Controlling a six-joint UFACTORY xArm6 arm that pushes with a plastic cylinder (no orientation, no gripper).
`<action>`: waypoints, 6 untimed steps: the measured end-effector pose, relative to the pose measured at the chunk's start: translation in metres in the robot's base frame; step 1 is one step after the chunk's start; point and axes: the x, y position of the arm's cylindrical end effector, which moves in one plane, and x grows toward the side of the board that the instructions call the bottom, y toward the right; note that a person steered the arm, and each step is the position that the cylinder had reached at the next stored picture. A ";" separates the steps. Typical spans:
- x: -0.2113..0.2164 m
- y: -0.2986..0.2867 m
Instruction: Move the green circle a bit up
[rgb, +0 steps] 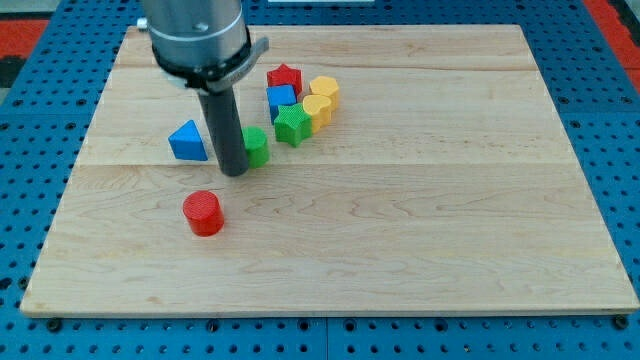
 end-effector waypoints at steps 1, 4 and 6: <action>-0.018 -0.009; 0.003 0.004; -0.022 0.003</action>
